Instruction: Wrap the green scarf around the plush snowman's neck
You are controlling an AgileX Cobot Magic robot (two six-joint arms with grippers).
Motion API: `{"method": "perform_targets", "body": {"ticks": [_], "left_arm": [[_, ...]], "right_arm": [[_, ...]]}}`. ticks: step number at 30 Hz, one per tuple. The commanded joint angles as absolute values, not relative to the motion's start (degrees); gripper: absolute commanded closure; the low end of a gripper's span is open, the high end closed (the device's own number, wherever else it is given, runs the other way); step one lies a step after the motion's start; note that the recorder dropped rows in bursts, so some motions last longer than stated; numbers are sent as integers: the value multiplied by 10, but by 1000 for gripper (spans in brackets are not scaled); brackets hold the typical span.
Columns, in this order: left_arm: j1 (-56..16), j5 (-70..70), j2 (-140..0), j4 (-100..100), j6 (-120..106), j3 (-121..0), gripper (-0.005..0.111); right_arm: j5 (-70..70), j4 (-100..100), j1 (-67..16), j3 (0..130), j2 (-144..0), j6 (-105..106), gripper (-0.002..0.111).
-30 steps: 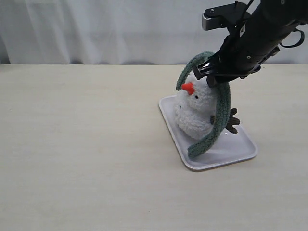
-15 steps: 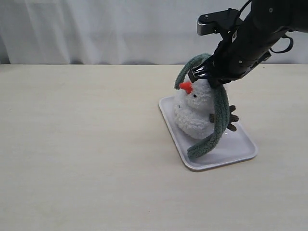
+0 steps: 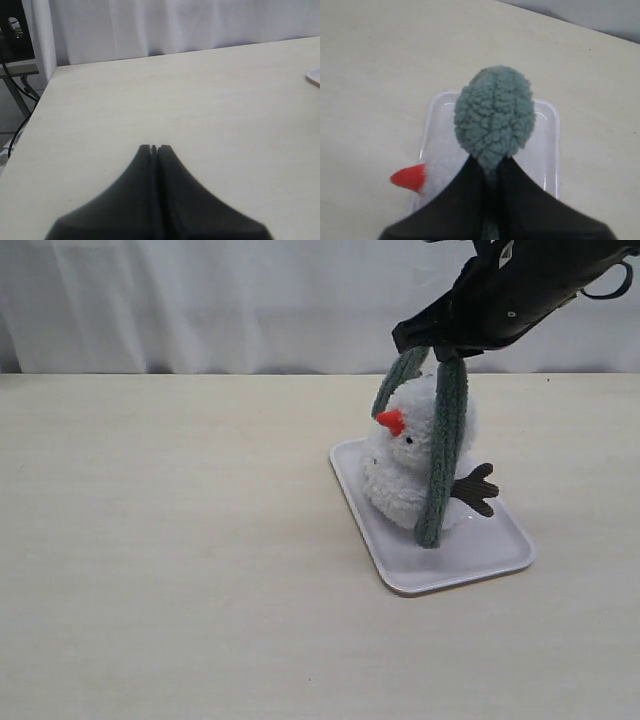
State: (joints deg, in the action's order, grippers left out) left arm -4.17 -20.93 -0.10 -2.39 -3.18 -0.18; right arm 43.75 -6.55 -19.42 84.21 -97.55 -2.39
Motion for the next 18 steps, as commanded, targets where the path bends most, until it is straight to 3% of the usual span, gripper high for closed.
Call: {"method": "perform_targets", "body": {"ticks": [1, 18], "left_arm": [[-41, -203, 0, -23, -31, 0, 107], [-41, -203, 0, -23, -31, 0, 107]], "right_arm": [[454, -113, -193, 844, -1002, -21, 104], [505, -219, -193, 843, -1022, -37, 104]]}}
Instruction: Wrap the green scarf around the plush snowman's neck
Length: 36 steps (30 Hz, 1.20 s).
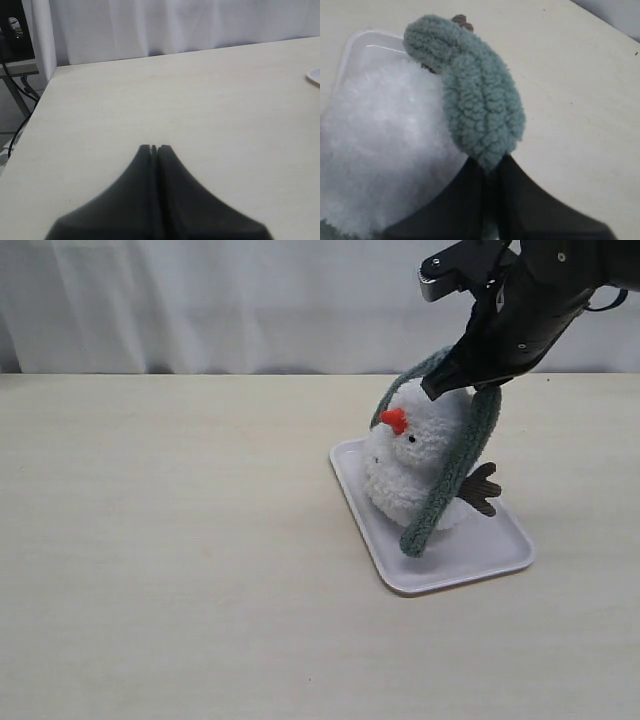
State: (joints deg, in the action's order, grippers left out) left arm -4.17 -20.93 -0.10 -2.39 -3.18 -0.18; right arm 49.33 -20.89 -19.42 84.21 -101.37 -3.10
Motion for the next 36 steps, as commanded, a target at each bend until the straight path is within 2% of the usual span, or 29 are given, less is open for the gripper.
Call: {"method": "perform_targets", "body": {"ticks": [1, 18, 31, 36], "left_arm": [[-41, -203, 0, -23, -31, 0, 107], [-41, -203, 0, -23, -31, 0, 107], [-41, -203, 0, -23, -31, 0, 107], [-41, -203, 0, -23, -31, 0, 107]], "right_arm": [[506, -219, -193, 843, -1024, -37, 104], [495, -225, -193, 843, -1059, -54, 104], [538, -219, -193, 846, -1034, -73, 63], [564, -218, -193, 846, -1006, -78, 58]]}}
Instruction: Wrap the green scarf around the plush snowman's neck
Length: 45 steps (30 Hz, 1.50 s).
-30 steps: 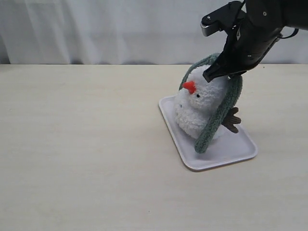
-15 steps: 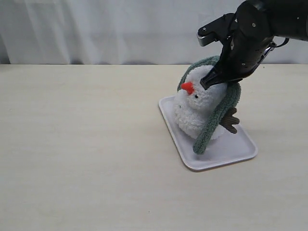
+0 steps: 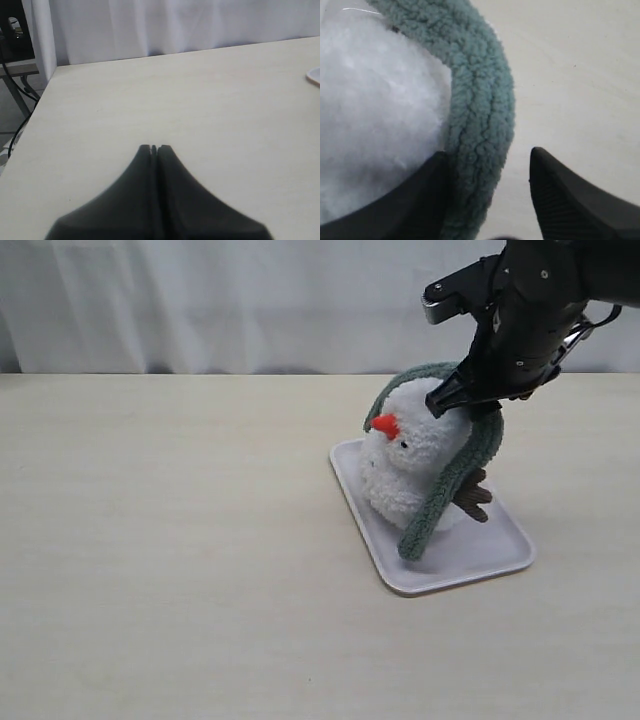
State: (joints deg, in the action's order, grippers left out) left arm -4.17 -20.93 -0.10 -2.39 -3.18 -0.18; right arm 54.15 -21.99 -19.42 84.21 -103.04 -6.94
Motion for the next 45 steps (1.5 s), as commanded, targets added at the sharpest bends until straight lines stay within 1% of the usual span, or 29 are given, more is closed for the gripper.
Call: {"method": "perform_targets", "body": {"ticks": [1, 7, 9, 12, 14, 17, 19, 25, 29, 34, 40, 45], "left_arm": [[-41, -203, 0, -23, -31, 0, 107], [-41, -203, 0, -23, -31, 0, 107], [-41, -203, 0, -23, -31, 0, 107], [-41, -203, 0, -23, -31, 0, 107], [-41, -203, 0, -23, -31, 0, 107], [-41, -203, 0, -23, -31, 0, 107], [-41, -203, 0, -23, -31, 0, 107], [-41, -203, 0, -23, -31, 0, 107], [-41, -203, 0, -23, -31, 0, 107], [-41, -203, 0, -23, -31, 0, 107], [-41, -203, 0, -23, -31, 0, 107], [-41, -203, 0, -23, -31, 0, 107]], "right_arm": [[569, -215, -193, 846, -1000, -78, 58], [588, -158, -193, 846, -965, -39, 58], [602, -129, -193, 846, -954, -20, 60], [624, -80, -193, 842, -943, 12, 71], [626, -51, -193, 828, -938, 32, 81], [604, -15, -193, 792, -932, 73, 98], [581, -8, -193, 770, -932, 79, 104], [446, -8, -193, 691, -932, 79, 104], [401, -4, -193, 663, -933, 67, 104], [395, -4, -193, 650, -938, 68, 104], [409, -4, -193, 669, -895, 68, 104], [476, -34, -193, 669, -861, 69, 104]]}}
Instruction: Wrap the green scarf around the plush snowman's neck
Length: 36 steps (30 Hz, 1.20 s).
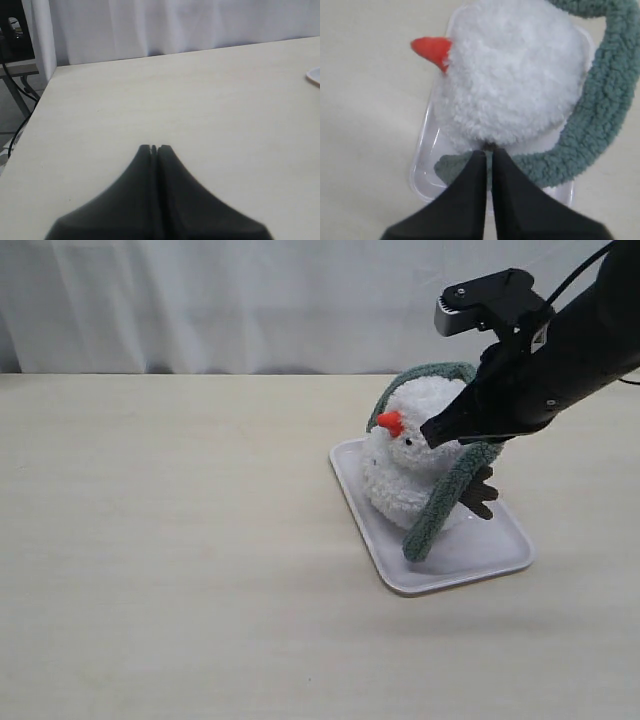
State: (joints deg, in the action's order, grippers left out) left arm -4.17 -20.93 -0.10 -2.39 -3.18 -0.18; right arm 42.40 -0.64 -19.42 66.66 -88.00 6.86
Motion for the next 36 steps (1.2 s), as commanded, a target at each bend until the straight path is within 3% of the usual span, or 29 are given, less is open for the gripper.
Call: {"method": "perform_targets", "body": {"ticks": [1, 9, 21, 36], "left_arm": [[-41, -203, 0, -23, -31, 0, 107], [-41, -203, 0, -23, -31, 0, 107], [-41, -203, 0, -23, -31, 0, 107], [-41, -203, 0, -23, -31, 0, 107]], "right_arm": [[490, -47, -193, 669, -861, 66, 104], [419, -55, -193, 630, -882, 62, 104], [390, -63, -193, 629, -955, 62, 104], [390, -43, -194, 631, -944, 68, 104]]}}
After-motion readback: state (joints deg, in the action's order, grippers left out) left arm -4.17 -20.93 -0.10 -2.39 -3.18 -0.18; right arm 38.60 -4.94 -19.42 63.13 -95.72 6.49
